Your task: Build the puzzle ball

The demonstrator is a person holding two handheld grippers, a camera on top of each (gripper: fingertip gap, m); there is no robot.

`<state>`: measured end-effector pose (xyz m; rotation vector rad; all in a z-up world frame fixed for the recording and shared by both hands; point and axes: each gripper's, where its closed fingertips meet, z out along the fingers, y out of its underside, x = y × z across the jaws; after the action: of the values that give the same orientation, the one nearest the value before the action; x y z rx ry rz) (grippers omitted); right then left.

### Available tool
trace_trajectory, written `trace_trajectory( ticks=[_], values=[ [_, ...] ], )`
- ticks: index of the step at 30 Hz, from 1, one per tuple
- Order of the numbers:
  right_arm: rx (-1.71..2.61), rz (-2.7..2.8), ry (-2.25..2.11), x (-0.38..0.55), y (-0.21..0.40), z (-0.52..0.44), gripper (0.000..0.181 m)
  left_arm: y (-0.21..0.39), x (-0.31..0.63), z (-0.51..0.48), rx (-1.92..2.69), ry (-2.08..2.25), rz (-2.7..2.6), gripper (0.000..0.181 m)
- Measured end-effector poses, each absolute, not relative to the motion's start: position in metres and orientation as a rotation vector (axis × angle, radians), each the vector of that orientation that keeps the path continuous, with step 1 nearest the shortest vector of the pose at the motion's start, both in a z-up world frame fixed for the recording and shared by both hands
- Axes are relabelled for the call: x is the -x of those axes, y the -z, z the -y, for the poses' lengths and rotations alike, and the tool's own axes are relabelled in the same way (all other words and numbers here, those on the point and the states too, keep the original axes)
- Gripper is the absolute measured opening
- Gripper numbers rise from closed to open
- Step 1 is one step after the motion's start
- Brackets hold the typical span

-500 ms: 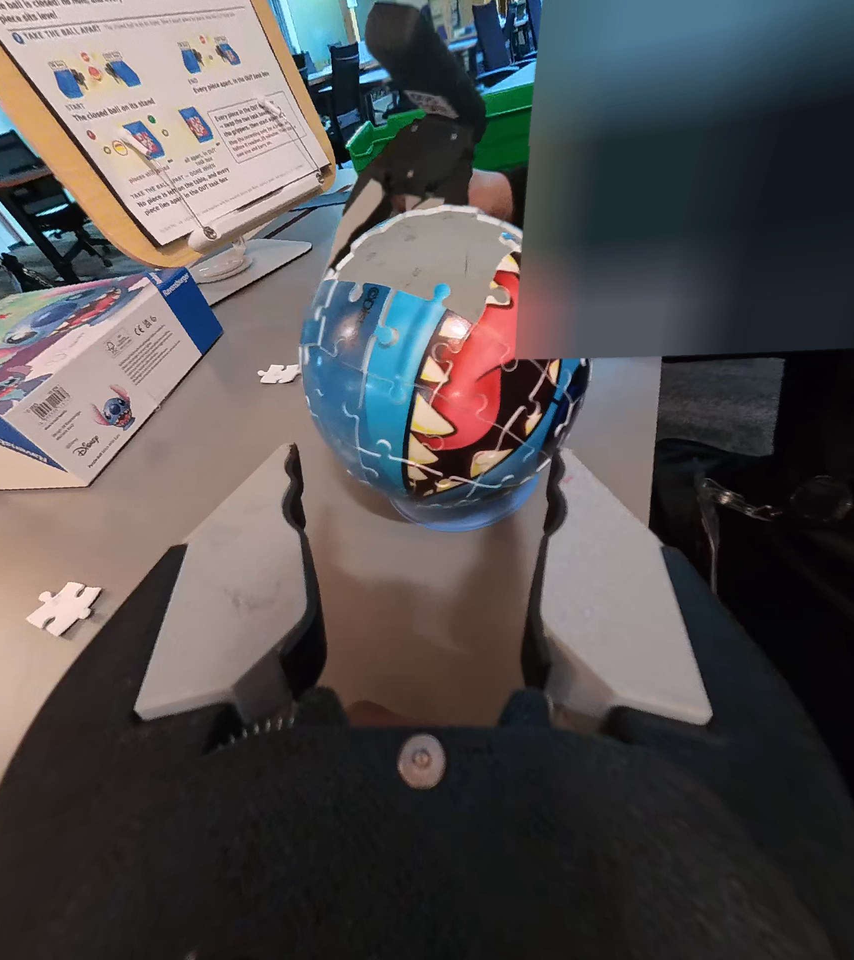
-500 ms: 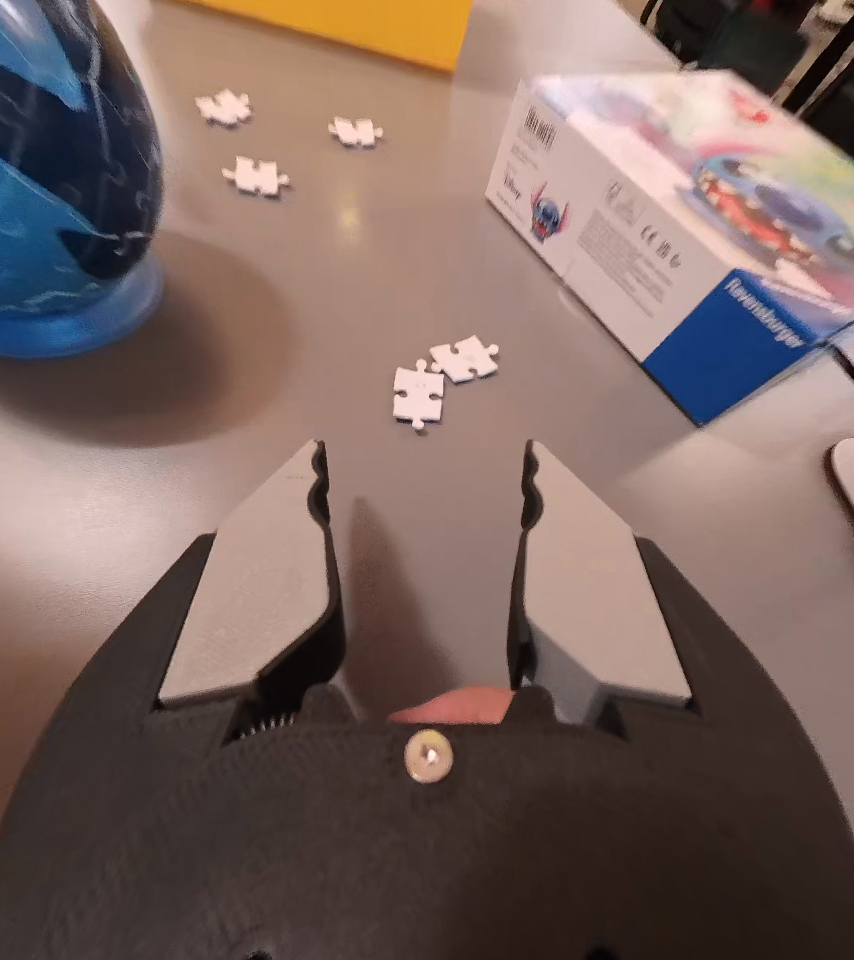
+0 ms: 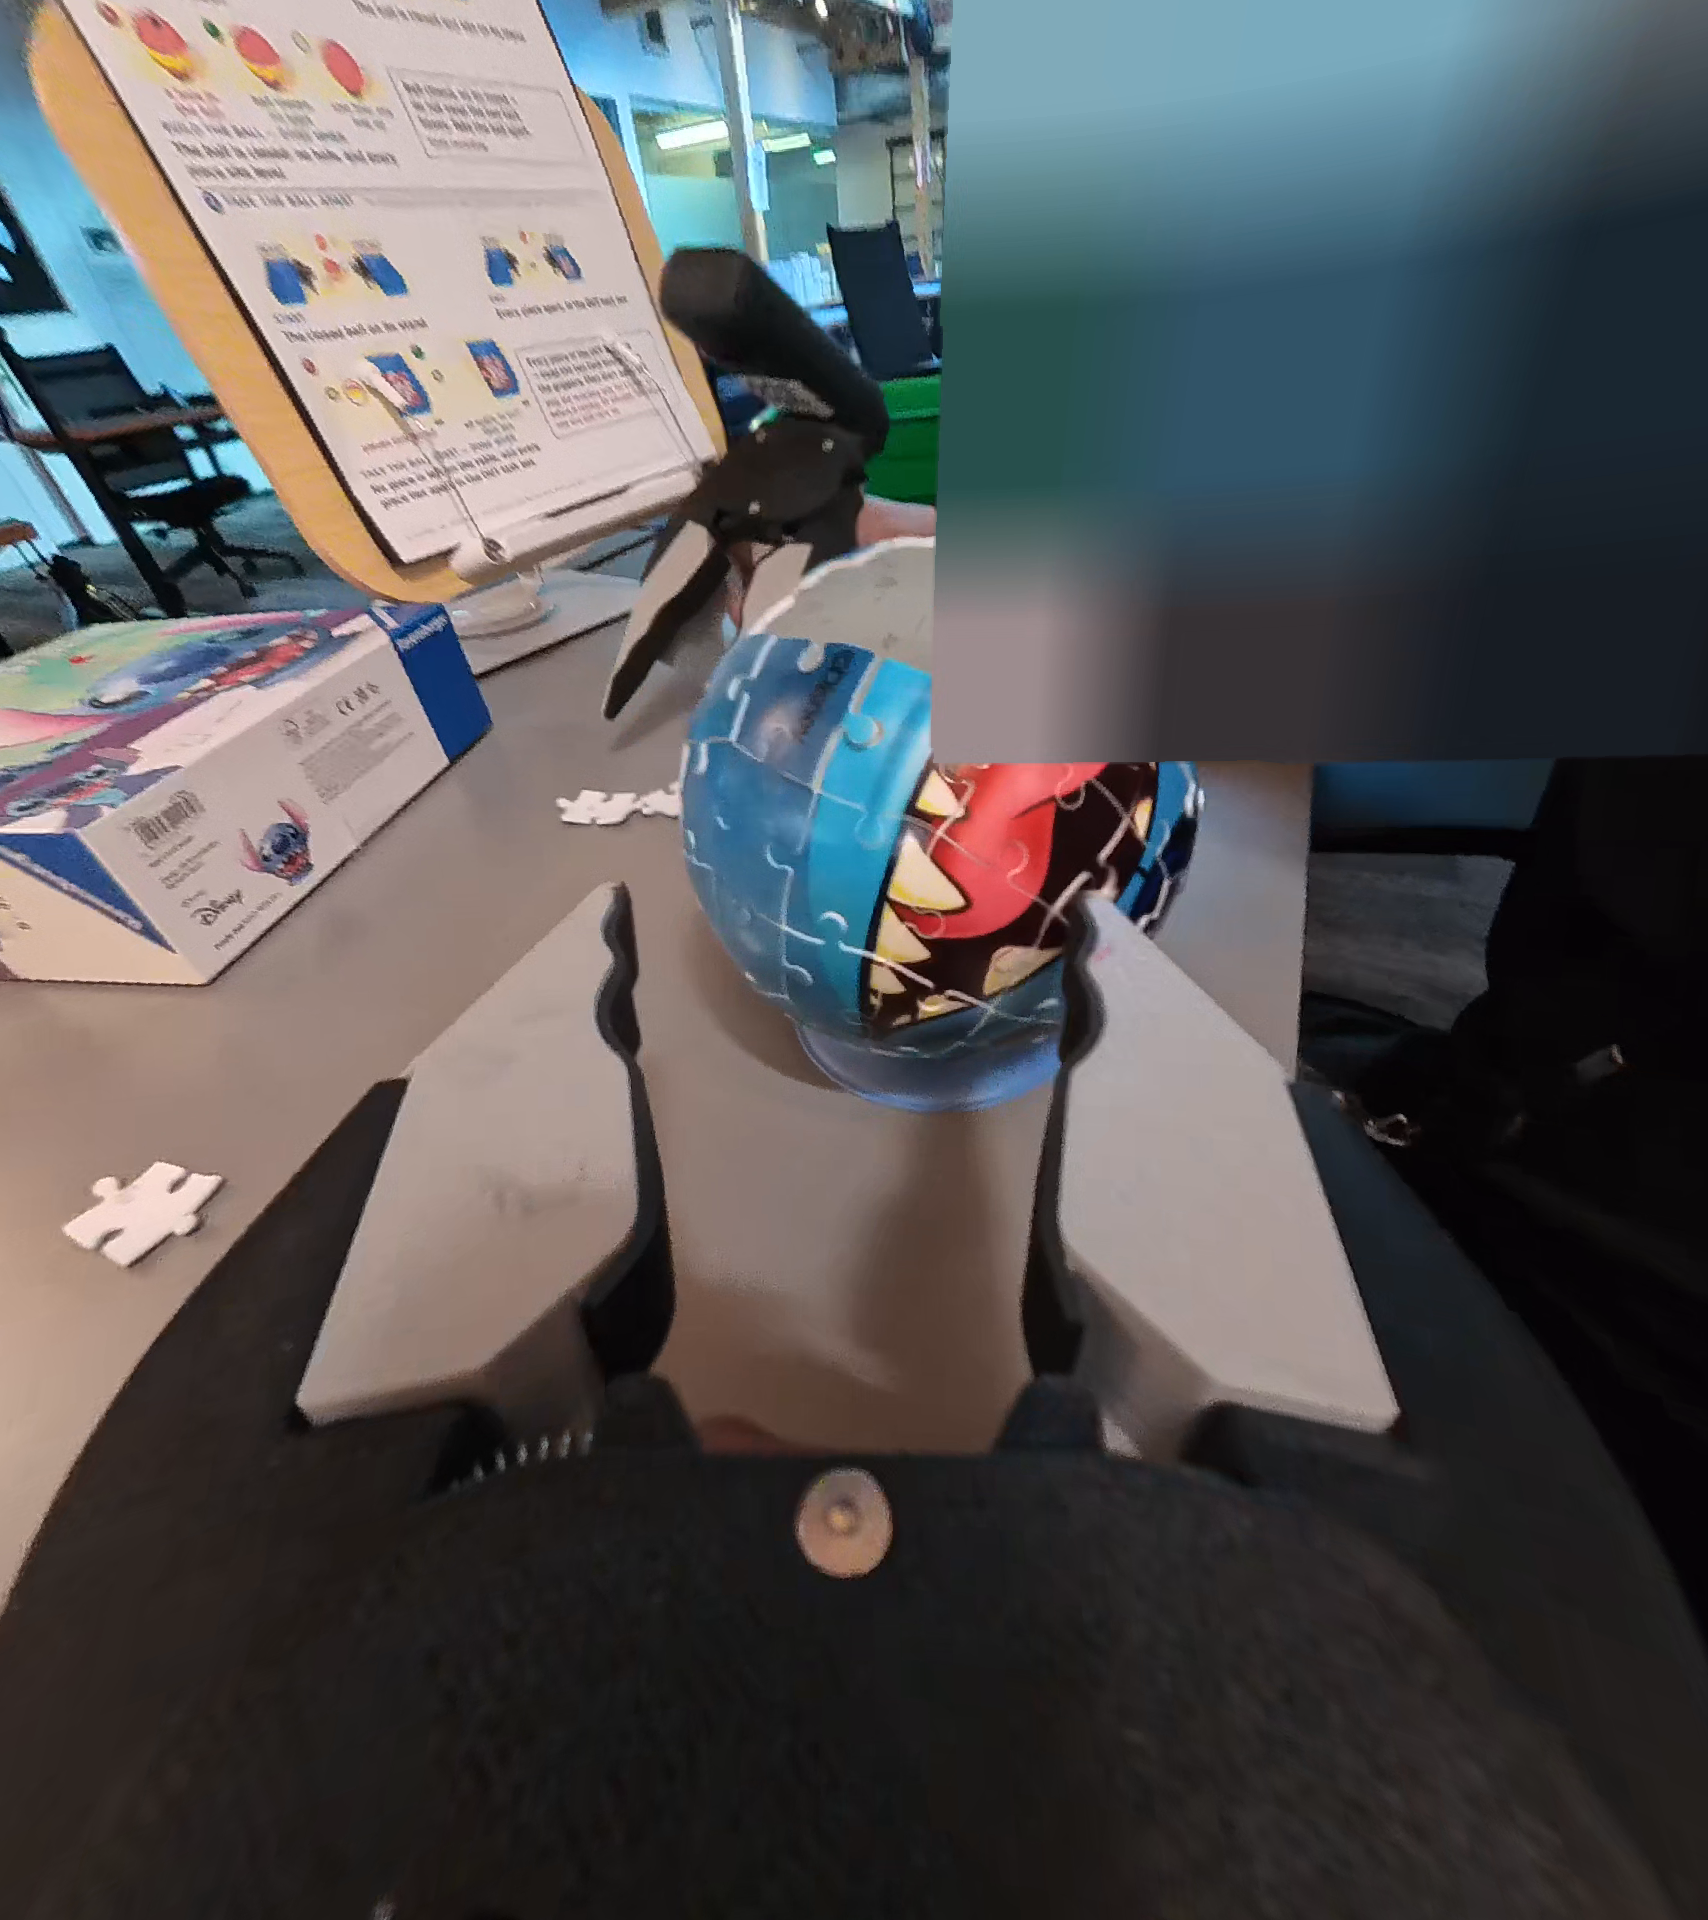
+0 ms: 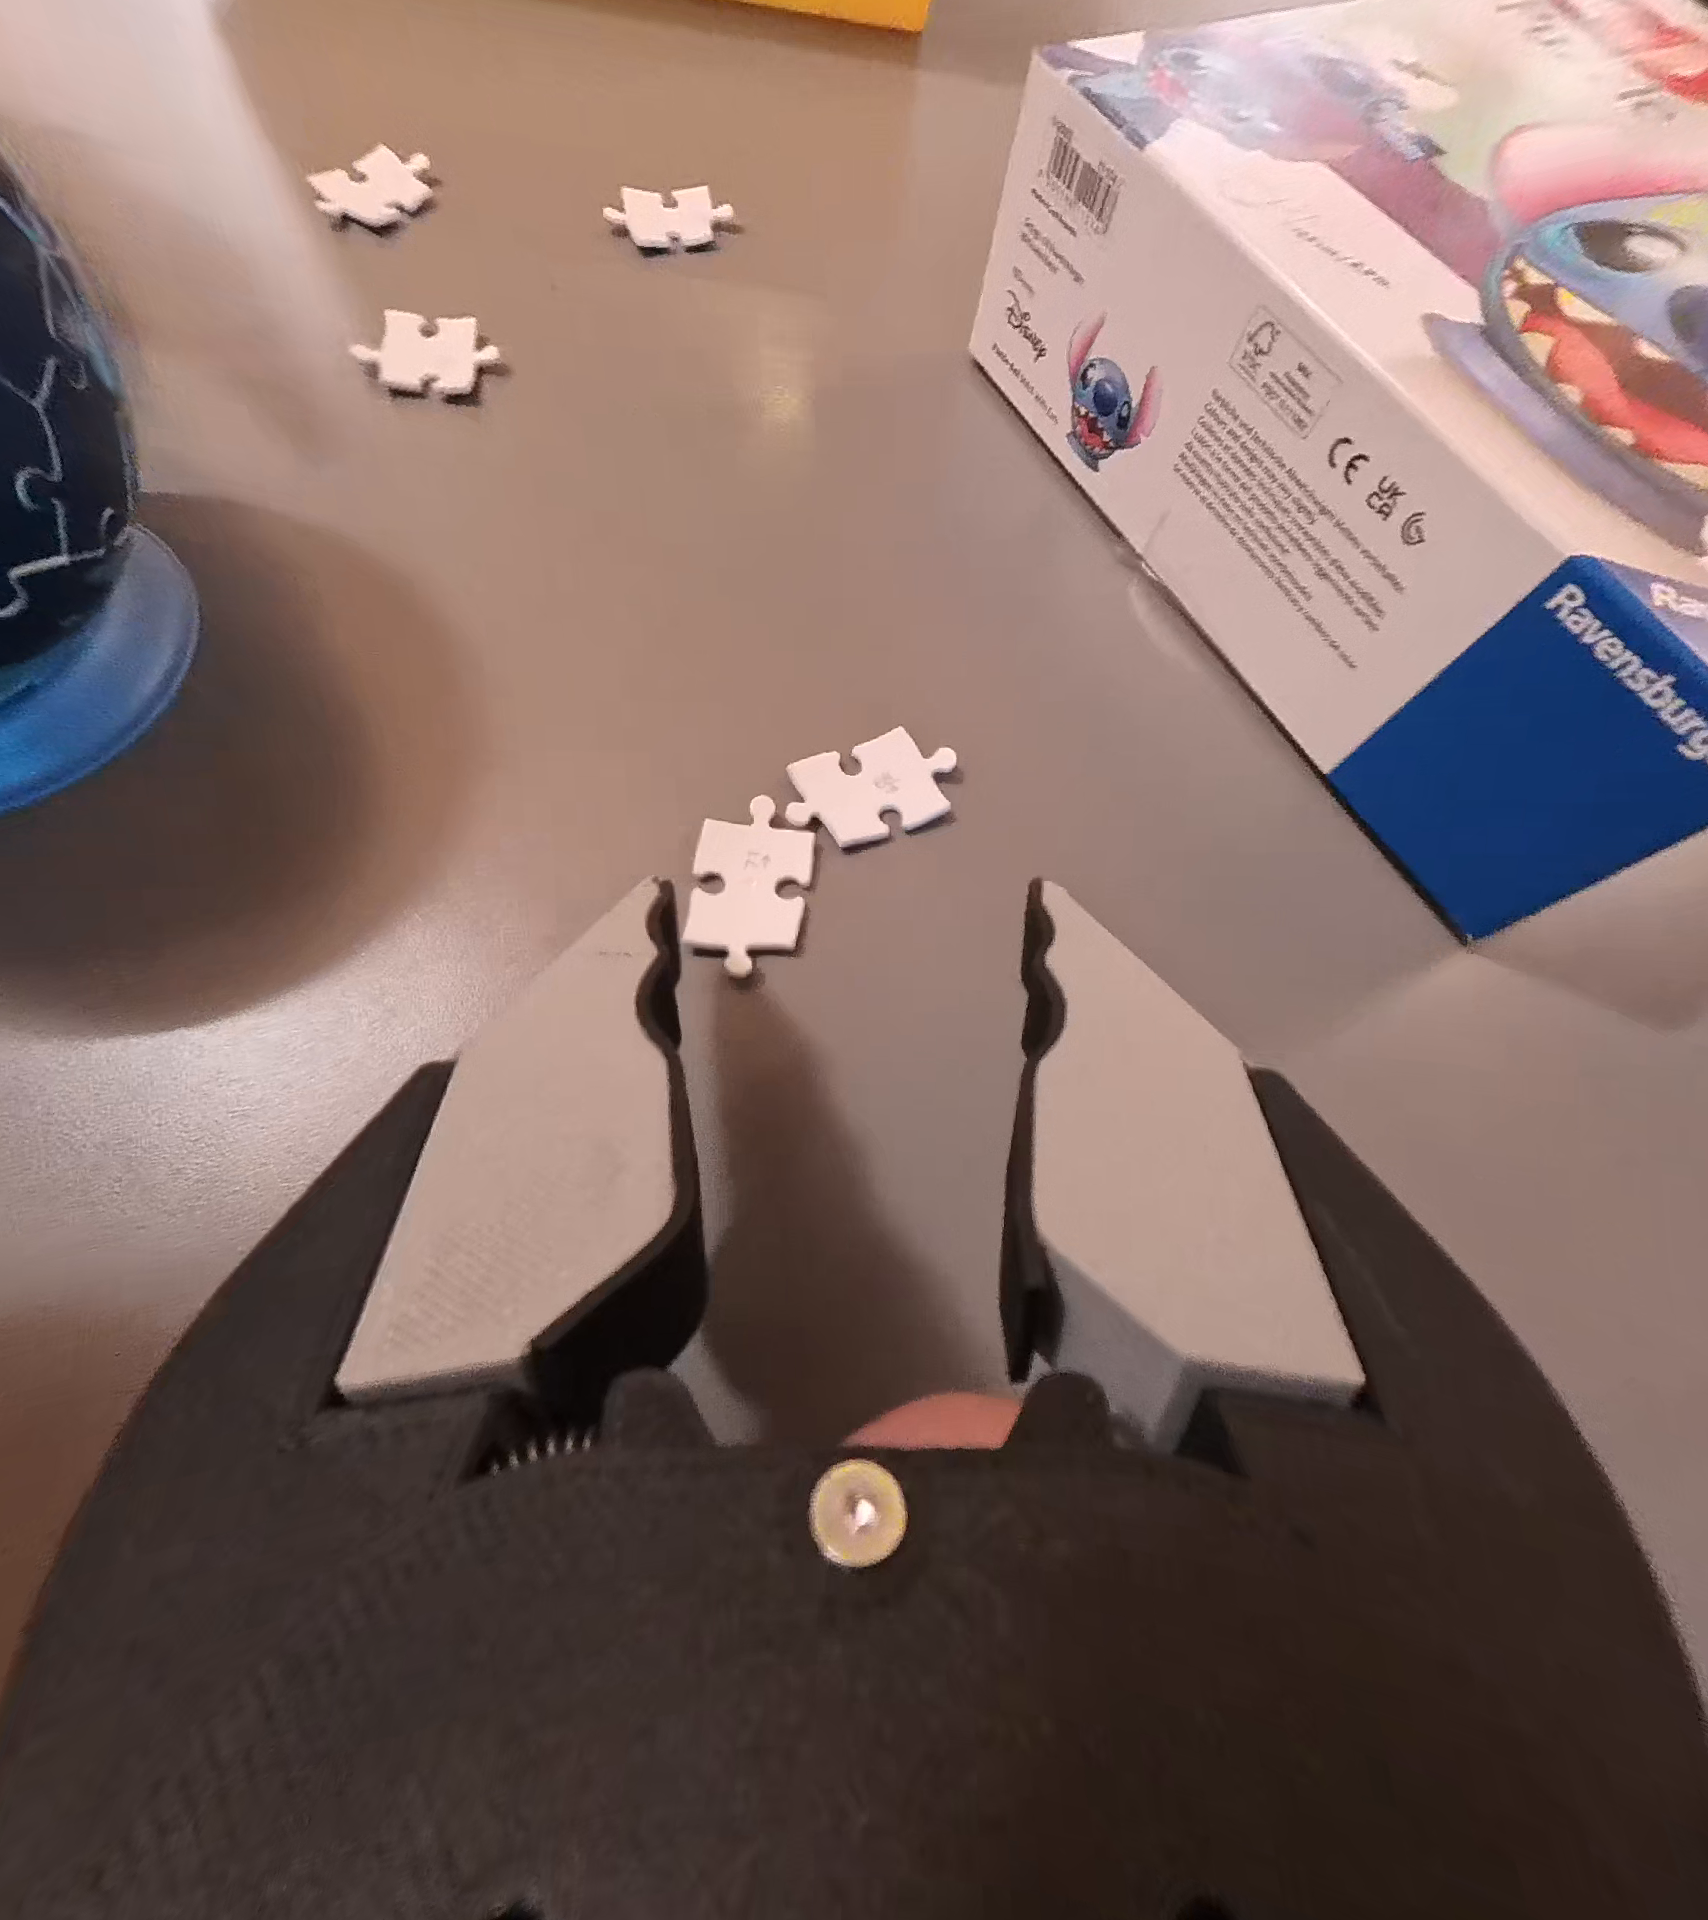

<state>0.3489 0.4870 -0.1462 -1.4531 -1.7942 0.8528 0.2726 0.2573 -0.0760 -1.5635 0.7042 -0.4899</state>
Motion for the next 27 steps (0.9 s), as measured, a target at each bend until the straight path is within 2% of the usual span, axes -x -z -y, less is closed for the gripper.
trace_trajectory(
  ticks=[3, 6, 10, 13, 17, 21, 23, 27],
  values=[
    [1.454, 1.775, -0.881, -0.336, 0.142, -0.497, 0.060, 0.071, -0.268, -0.258, 1.538, 0.519, -0.669, 0.074],
    [1.518, 1.782, -0.852, -0.323, 0.147, -0.510, 0.030, 0.069, -0.266, -0.260, 1.532, 0.516, -0.654, 0.072],
    [1.522, 1.888, -0.879, -0.307, 0.153, -0.500, 0.041, 0.068, -0.265, -0.261, 1.528, 0.513, -0.643, 0.071],
    [1.541, 1.981, -0.861, -0.304, 0.161, -0.492, 0.042, 0.068, -0.259, -0.266, 1.542, 0.500, -0.597, 0.064],
    [1.513, 2.038, -0.811, -0.309, 0.168, -0.490, 0.043, 0.067, -0.259, -0.265, 1.537, 0.504, -0.592, 0.064],
    [1.495, 1.998, -0.809, -0.307, 0.168, -0.493, 0.023, 0.067, -0.259, -0.265, 1.535, 0.499, -0.599, 0.064],
    [1.458, 2.003, -0.790, -0.305, 0.168, -0.493, 0.000, 0.067, -0.259, -0.265, 1.533, 0.501, -0.597, 0.064],
    [1.461, 2.039, -0.804, -0.308, 0.168, -0.487, 0.001, 0.066, -0.259, -0.265, 1.531, 0.500, -0.595, 0.064]
  ],
)
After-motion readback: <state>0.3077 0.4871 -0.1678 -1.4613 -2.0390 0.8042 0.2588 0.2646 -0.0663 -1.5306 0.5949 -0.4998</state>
